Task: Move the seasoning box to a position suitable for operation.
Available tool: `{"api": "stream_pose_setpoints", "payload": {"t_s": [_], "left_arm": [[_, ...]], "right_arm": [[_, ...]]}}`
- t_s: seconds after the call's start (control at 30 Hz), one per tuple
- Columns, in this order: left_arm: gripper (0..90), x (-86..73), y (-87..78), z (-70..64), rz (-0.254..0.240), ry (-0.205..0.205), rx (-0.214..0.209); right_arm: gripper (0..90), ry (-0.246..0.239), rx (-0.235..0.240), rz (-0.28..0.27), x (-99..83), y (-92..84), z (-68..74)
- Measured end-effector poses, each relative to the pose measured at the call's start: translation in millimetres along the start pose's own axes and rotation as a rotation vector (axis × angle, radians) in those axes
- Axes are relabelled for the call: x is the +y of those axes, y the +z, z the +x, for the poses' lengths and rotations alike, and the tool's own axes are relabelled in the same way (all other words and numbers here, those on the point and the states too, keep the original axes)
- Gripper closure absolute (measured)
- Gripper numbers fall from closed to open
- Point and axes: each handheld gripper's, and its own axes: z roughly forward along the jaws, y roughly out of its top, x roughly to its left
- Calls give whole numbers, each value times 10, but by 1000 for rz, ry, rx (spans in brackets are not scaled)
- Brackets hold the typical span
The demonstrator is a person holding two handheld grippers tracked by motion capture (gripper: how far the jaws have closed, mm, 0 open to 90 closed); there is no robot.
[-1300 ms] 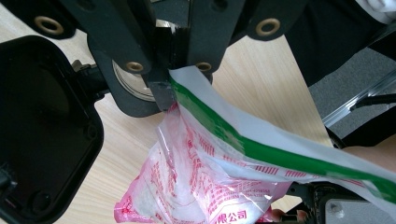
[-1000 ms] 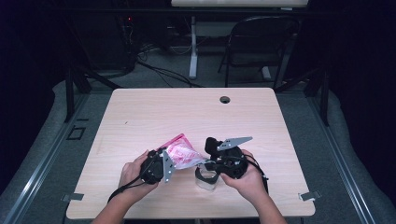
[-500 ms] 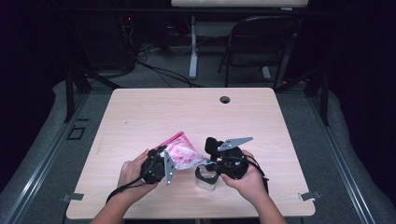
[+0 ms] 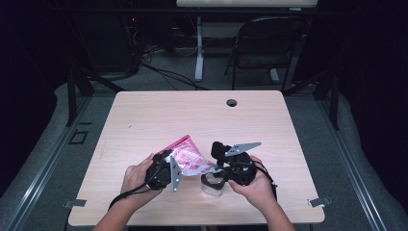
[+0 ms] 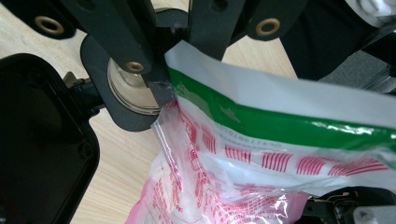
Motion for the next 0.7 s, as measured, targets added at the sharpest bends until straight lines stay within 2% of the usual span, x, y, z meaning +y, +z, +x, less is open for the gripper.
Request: {"api": "stream_pose_setpoints", "payload": {"t_s": [0.17, 0.2, 0.43, 0.7], "left_arm": [[663, 14, -11, -4, 2, 21, 8], [663, 15, -8, -11, -6, 12, 10], [664, 36, -28, -1, -4, 34, 17], [664, 45, -30, -5, -5, 40, 23]], "right_arm": [[900, 8, -1, 1, -18, 14, -15], [900, 8, 1, 4, -22, 15, -22], [900, 15, -5, 7, -26, 14, -33], [900, 14, -5, 11, -29, 12, -35]]}}
